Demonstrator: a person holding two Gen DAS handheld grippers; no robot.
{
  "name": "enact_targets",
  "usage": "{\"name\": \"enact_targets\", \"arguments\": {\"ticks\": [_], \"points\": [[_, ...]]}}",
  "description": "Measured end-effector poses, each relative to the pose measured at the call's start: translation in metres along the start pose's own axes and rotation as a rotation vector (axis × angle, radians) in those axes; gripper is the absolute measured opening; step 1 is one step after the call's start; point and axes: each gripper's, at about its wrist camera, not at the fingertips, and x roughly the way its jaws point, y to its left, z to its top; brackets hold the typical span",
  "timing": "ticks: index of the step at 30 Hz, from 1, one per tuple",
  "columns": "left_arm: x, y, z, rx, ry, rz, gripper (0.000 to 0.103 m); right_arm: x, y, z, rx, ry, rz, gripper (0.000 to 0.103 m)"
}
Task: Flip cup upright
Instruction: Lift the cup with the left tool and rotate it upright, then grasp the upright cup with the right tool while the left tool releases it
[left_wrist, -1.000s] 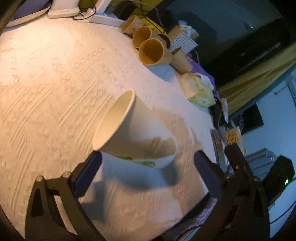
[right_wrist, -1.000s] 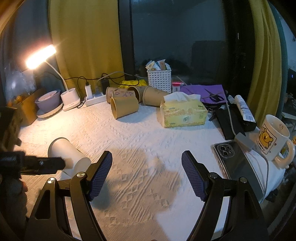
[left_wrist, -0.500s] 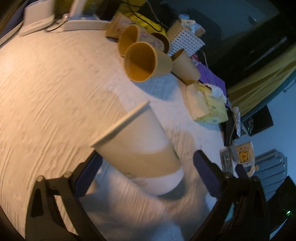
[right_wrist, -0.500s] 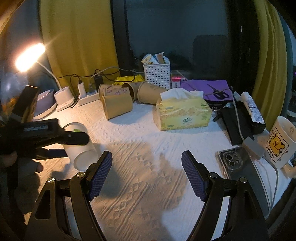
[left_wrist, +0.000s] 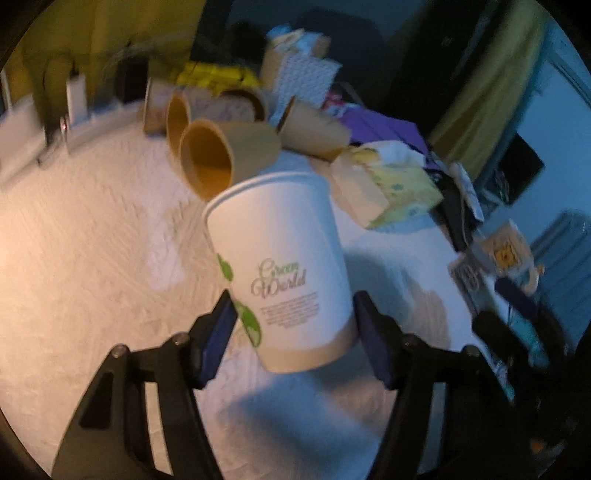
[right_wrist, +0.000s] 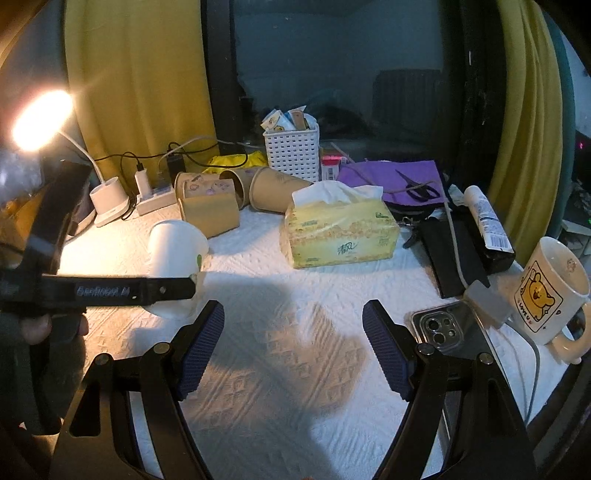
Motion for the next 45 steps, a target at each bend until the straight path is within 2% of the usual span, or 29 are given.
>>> {"name": "enact_targets", "arguments": {"ticks": [3,10,14,18,22,23,35,45], "points": [[-0.024,-0.003,-0.011,0.095,-0.066,0.038,0.065,-0.005,0.006,0.000,0.004,-0.005,0.015,0.081],[-0.059,-0.002,-0.041,0.194,-0.148,0.075,0.065,-0.020,0.033,0.001,-0.011,-0.016,0.063,0.081],[-0.082,-0.002,-0.064,0.265,-0.203,0.081,0.065,-0.027,0.051,-0.002,0.023,0.002,0.169,0.081],[-0.096,-0.001,-0.086,0.332,-0.226,0.084,0.065,-0.033,0.073,-0.005,0.035,0.026,0.257,0.081],[-0.110,0.002,-0.106,0.406,-0.265,0.097,0.065,-0.034,0.093,-0.004,0.093,0.084,0.415,0.081],[-0.114,0.003,-0.111,0.422,-0.275,0.099,0.065,-0.036,0.100,-0.003,0.090,0.090,0.432,0.081],[-0.148,0.021,-0.140,0.462,-0.358,0.055,0.065,-0.035,0.162,0.001,0.033,0.182,0.573,0.081],[-0.156,0.021,-0.143,0.504,-0.390,0.030,0.065,-0.018,0.172,0.001,0.059,0.243,0.643,0.081]]}}
